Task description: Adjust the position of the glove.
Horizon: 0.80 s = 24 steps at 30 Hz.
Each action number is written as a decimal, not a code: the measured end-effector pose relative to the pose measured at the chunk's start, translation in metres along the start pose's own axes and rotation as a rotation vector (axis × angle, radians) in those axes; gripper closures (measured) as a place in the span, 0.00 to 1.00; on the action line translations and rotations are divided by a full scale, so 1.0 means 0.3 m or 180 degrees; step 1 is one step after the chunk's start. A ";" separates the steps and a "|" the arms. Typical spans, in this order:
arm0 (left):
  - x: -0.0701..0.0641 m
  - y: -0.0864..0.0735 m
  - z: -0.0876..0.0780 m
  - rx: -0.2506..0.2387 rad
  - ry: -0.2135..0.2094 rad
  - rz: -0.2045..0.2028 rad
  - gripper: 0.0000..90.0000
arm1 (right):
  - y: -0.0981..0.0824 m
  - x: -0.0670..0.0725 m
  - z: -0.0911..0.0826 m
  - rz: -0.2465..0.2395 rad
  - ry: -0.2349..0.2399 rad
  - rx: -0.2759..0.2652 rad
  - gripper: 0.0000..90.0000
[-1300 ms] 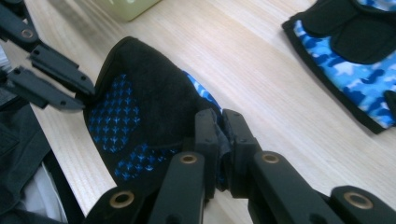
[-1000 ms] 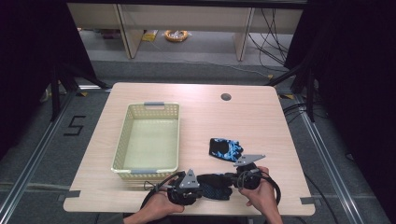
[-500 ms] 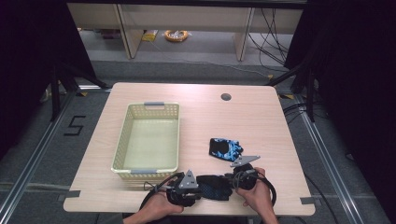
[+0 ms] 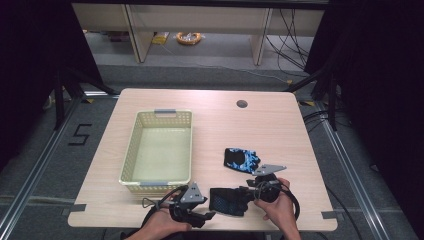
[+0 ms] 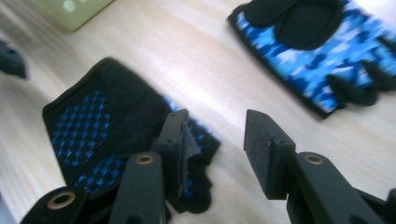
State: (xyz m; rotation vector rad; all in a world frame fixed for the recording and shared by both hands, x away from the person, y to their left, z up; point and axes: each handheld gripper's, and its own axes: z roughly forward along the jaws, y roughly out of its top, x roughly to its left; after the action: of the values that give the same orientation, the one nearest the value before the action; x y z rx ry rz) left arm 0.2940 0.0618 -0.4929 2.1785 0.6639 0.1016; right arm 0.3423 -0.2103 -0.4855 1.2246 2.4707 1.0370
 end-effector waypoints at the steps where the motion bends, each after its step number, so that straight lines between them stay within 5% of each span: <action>1: 0.000 -0.004 -0.009 -0.0019 -0.0006 -0.0001 0.48 | 0.000 0.000 0.000 0.0000 0.0000 0.0000 0.67; 7: 0.012 -0.039 -0.061 -0.0012 -0.0027 0.0003 0.39 | 0.039 -0.031 -0.007 0.0011 -0.0190 -0.0084 0.64; 8: 0.008 -0.046 -0.067 0.0009 -0.0049 -0.0093 0.39 | 0.039 -0.031 -0.007 0.0011 -0.0190 -0.0084 0.64; 9: 0.016 -0.050 -0.075 0.0045 -0.0044 0.0014 0.38 | 0.055 -0.042 0.000 -0.0027 -0.0262 -0.0095 0.63; 11: 0.009 -0.062 -0.086 0.0019 -0.0044 -0.0097 0.37 | 0.064 -0.045 0.001 0.0003 -0.0310 -0.0078 0.63; 12: 0.013 -0.065 -0.090 0.0000 -0.0057 -0.0044 0.36 | 0.074 -0.048 0.003 0.0023 -0.0362 -0.0061 0.62; 14: 0.011 -0.077 -0.096 -0.0010 -0.0054 -0.0149 0.34 | 0.103 -0.067 0.018 0.0057 -0.0435 -0.0098 0.62; 24: 0.044 -0.138 -0.137 0.0063 0.0014 -0.0267 0.34 | 0.166 -0.129 0.096 0.0119 -0.0597 -0.0029 0.63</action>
State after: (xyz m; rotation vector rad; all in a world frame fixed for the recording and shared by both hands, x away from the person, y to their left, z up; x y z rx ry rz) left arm 0.2757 0.1187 -0.4993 2.1667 0.7609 0.0559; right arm 0.4110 -0.2046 -0.4785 1.3057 2.3073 0.8965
